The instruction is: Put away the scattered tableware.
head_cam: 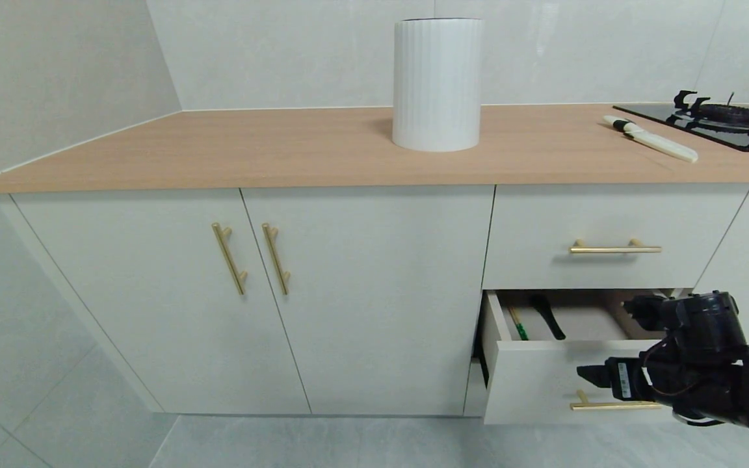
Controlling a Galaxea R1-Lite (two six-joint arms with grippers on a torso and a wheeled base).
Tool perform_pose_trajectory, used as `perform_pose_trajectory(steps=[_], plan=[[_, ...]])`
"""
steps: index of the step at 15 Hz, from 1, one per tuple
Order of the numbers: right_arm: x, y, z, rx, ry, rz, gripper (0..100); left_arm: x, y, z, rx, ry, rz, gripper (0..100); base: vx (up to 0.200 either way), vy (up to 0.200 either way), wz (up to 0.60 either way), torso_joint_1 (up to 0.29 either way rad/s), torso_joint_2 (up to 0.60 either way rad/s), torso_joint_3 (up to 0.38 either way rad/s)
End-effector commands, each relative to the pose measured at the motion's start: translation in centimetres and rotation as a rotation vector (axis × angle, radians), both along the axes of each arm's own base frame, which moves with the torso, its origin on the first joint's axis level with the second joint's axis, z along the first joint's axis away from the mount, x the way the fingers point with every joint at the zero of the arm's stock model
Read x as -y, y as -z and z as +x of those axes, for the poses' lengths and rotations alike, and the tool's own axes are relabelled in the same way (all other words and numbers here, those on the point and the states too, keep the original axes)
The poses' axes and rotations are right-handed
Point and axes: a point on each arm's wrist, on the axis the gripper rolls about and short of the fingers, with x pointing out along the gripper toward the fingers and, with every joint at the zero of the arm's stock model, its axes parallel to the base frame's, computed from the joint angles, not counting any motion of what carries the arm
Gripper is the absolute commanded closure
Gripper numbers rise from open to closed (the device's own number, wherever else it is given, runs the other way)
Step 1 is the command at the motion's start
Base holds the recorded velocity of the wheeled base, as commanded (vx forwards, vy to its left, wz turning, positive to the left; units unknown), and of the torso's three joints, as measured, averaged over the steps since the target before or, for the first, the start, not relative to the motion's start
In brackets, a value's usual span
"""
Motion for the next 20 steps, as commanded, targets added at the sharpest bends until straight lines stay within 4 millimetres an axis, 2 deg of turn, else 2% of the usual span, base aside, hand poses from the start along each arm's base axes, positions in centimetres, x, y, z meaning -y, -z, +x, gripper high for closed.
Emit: perform_pose_trajectory(steps=[1, 4, 7, 18, 20], plan=[[-0.2, 1.7, 0.9, -0.024, 0.002, -0.005, 0, 0.0, 0.0, 0.0, -0.001, 0.000, -0.002, 0, 0.000, 0.000, 0.00, 0.000, 0.00, 0.000], [-0.5, 3.3, 2.7, 0.062, 0.004, 0.012, 0, 0.0, 0.0, 0.0, 0.000, 0.000, 0.000, 0, 0.000, 0.000, 0.00, 0.000, 0.00, 0.000], [-0.2, 3.9, 4.6, 0.201, 0.026, 0.034, 0, 0.0, 0.0, 0.0, 0.000, 0.000, 0.000, 0, 0.000, 0.000, 0.00, 0.000, 0.00, 0.000], [0.0, 3.6, 10.5, 0.333, 0.062, 0.052, 0, 0.0, 0.0, 0.0, -0.001, 0.000, 0.000, 0, 0.000, 0.000, 0.00, 0.000, 0.00, 0.000], [-0.1, 3.8, 11.1, 0.339, 0.062, 0.053, 0, 0.0, 0.0, 0.0, 0.000, 0.000, 0.000, 0, 0.000, 0.000, 0.00, 0.000, 0.00, 0.000]])
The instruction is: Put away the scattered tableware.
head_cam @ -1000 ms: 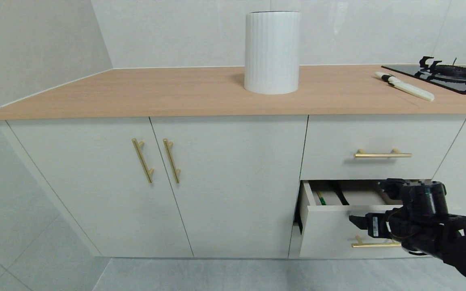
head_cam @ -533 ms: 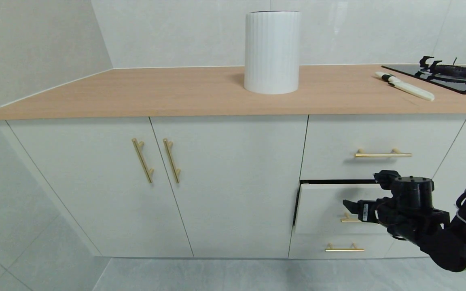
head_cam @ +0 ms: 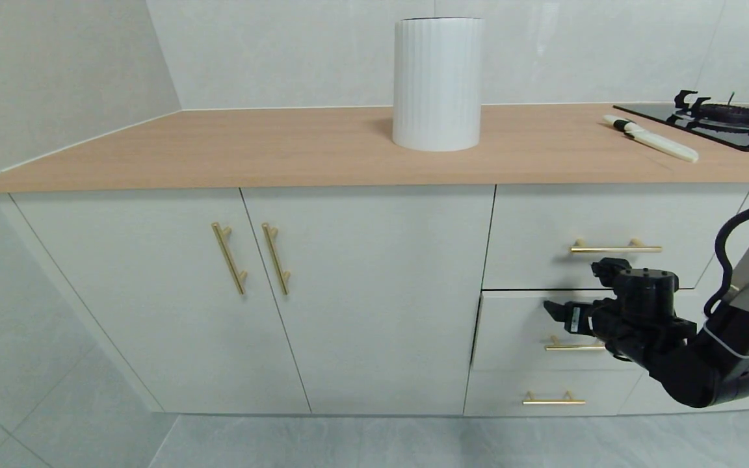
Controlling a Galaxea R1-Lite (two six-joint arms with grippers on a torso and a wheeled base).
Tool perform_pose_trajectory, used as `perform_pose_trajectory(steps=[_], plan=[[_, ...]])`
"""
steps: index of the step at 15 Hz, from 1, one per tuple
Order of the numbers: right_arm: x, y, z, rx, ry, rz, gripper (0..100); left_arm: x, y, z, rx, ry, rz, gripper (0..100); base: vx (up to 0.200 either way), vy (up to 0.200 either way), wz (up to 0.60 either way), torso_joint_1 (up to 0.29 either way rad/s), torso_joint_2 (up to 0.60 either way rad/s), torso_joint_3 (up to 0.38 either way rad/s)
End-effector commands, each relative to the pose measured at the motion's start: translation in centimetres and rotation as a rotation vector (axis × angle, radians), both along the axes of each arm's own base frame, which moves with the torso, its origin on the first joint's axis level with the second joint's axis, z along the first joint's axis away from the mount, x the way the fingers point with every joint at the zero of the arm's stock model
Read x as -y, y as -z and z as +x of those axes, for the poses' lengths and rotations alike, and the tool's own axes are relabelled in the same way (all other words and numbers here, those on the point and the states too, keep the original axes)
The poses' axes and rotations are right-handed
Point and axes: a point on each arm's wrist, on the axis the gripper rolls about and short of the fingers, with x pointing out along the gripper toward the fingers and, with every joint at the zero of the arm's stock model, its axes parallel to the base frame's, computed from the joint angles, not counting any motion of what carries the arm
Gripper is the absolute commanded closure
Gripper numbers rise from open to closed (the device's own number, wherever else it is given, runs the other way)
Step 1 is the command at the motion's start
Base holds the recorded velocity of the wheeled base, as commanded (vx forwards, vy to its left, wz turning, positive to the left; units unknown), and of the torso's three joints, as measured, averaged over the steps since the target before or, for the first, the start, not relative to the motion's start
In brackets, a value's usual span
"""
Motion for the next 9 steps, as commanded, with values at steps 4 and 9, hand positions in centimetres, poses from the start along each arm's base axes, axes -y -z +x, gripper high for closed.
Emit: perform_pose_trajectory(steps=[4, 9], plan=[[0.3, 0.9, 1.9, 0.017, 0.015, 0.003, 0, 0.0, 0.0, 0.0, 0.000, 0.000, 0.000, 0, 0.000, 0.000, 0.00, 0.000, 0.00, 0.000], [0.6, -1.1, -0.6, 0.024, 0.017, 0.008, 0, 0.0, 0.0, 0.0, 0.000, 0.000, 0.000, 0, 0.000, 0.000, 0.00, 0.000, 0.00, 0.000]])
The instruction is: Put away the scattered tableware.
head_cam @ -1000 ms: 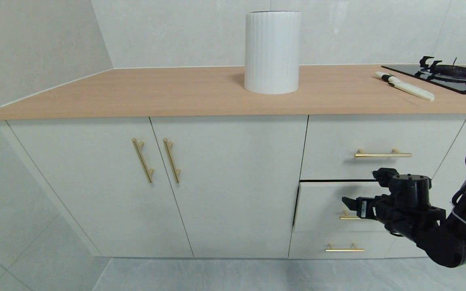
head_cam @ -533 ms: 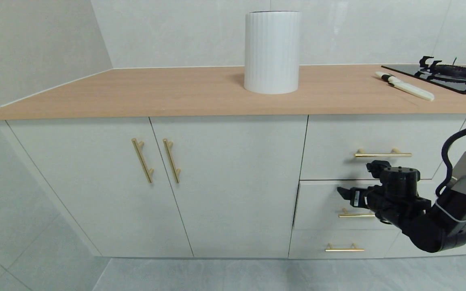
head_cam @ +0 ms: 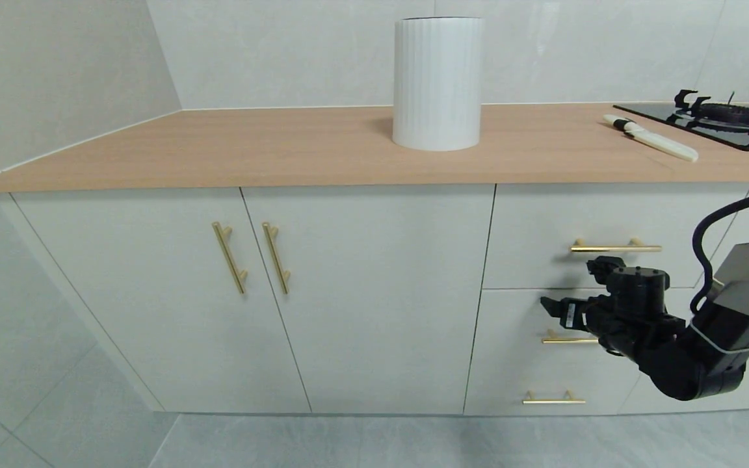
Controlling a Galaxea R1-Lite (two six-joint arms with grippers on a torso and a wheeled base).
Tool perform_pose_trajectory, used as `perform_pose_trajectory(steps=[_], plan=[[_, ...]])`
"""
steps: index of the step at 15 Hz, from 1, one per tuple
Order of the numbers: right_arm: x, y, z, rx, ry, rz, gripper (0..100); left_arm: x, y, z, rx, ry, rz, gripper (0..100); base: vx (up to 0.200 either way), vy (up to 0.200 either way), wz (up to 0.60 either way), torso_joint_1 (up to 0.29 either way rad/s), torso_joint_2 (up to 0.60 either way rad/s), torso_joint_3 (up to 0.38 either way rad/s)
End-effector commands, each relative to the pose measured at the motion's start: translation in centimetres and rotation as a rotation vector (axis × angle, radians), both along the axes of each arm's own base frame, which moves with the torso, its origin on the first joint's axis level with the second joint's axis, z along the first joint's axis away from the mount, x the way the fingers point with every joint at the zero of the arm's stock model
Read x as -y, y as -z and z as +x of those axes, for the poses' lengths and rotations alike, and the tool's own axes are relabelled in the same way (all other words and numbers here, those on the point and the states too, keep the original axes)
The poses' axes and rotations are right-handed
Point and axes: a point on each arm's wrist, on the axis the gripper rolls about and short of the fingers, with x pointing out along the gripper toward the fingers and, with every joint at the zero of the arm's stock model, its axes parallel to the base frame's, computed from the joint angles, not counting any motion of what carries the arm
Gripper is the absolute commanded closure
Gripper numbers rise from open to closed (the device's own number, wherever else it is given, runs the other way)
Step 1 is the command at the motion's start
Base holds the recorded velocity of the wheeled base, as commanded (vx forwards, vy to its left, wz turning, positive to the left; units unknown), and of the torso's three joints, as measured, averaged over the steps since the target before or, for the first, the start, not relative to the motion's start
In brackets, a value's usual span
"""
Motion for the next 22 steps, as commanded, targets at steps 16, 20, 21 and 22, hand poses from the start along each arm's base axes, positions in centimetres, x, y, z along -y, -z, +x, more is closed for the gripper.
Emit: perform_pose_trajectory(steps=[16, 20, 21, 22], plan=[[5.4, -14.4, -38.7, 0.553, 0.214, -0.127, 0, 0.0, 0.0, 0.0, -0.001, -0.001, 0.000, 0, 0.000, 0.000, 0.00, 0.000, 0.00, 0.000], [5.6, -13.0, -41.5, 0.606, 0.239, -0.119, 0, 0.0, 0.0, 0.0, 0.001, -0.001, 0.000, 0, 0.000, 0.000, 0.00, 0.000, 0.00, 0.000], [5.6, -13.0, -41.5, 0.614, 0.240, -0.107, 0, 0.0, 0.0, 0.0, -0.001, -0.001, 0.000, 0, 0.000, 0.000, 0.00, 0.000, 0.00, 0.000], [5.6, -13.0, -41.5, 0.614, 0.240, -0.104, 0, 0.0, 0.0, 0.0, 0.001, -0.001, -0.002, 0, 0.000, 0.000, 0.00, 0.000, 0.00, 0.000]])
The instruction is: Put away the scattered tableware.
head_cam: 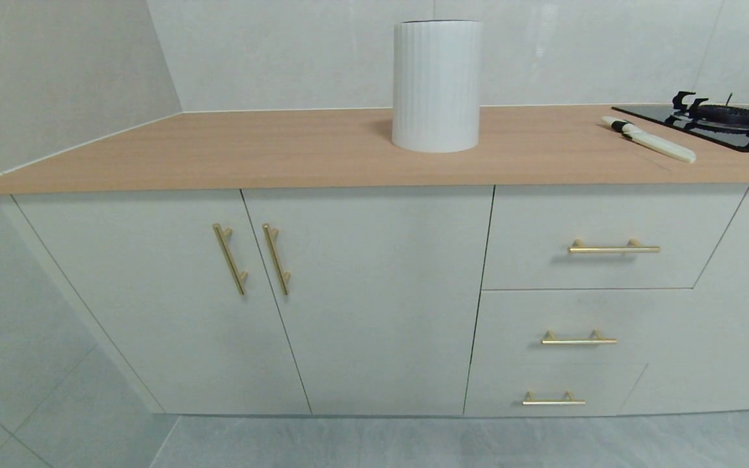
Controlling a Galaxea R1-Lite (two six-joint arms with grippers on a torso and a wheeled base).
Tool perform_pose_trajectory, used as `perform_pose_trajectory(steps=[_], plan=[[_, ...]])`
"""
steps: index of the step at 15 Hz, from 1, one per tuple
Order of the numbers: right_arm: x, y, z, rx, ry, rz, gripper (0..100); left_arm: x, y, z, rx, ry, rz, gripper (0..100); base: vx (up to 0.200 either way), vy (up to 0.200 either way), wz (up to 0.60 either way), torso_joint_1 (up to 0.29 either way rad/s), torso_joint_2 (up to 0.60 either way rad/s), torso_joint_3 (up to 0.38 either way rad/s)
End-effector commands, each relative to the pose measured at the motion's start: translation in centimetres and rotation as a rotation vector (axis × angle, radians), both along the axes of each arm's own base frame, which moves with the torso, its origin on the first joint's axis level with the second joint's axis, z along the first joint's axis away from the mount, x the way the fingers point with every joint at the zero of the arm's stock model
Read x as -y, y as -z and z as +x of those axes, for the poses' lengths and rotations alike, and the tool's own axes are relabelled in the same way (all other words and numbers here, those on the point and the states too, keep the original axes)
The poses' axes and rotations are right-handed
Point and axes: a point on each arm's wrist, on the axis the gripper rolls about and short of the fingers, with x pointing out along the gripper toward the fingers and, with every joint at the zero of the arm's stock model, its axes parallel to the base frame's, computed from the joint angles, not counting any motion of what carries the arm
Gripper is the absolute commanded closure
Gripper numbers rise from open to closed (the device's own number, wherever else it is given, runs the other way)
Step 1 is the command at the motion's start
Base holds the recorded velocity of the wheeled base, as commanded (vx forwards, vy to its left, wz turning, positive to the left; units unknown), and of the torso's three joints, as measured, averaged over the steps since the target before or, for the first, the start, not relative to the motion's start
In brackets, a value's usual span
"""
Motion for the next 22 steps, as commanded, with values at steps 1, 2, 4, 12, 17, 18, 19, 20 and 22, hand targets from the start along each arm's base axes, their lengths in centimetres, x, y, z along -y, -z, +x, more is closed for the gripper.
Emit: perform_pose_trajectory(steps=[1, 2, 4, 12, 17, 18, 19, 20, 22], plan=[[0.0, 0.4, -1.5, 0.083, 0.028, 0.006, 0, 0.0, 0.0, 0.0, 0.000, 0.000, 0.000, 0, 0.000, 0.000, 0.00, 0.000, 0.00, 0.000], [0.0, 0.4, -1.5, 0.083, 0.033, 0.006, 0, 0.0, 0.0, 0.0, 0.000, 0.000, 0.000, 0, 0.000, 0.000, 0.00, 0.000, 0.00, 0.000], [-0.4, 0.7, -1.6, 0.090, 0.093, 0.001, 0, 0.0, 0.0, 0.0, 0.000, 0.000, -0.001, 0, 0.000, 0.000, 0.00, 0.000, 0.00, 0.000], [-0.9, 8.6, 0.9, -0.151, -0.235, -0.086, 0, 0.0, 0.0, 0.0, -0.001, 0.000, 0.000, 0, 0.000, 0.000, 0.00, 0.000, 0.00, 0.000], [-0.9, 8.9, 0.9, -0.185, -0.241, -0.060, 0, 0.0, 0.0, 0.0, -0.003, 0.000, 0.000, 0, 0.000, 0.000, 0.00, 0.000, 0.00, 0.000], [-0.9, 8.9, 0.9, -0.184, -0.241, -0.059, 0, 0.0, 0.0, 0.0, -0.001, 0.000, 0.022, 0, 0.000, 0.000, 0.00, 0.000, 0.00, 0.000], [-0.9, 8.9, 0.9, -0.183, -0.242, -0.056, 0, 0.0, 0.0, 0.0, -0.001, 0.000, 0.039, 0, 0.000, 0.000, 0.00, 0.000, 0.00, 0.000], [-0.9, 8.9, 0.9, -0.183, -0.242, -0.056, 0, 0.0, 0.0, 0.0, -0.001, 0.000, 0.040, 0, 0.000, 0.000, 0.00, 0.000, 0.00, 0.000], [-0.9, 8.9, 0.9, -0.182, -0.243, -0.044, 0, 0.0, 0.0, 0.0, 0.000, 0.002, 0.039, 0, 0.000, 0.000, 0.00, 0.000, 0.00, 0.000]])
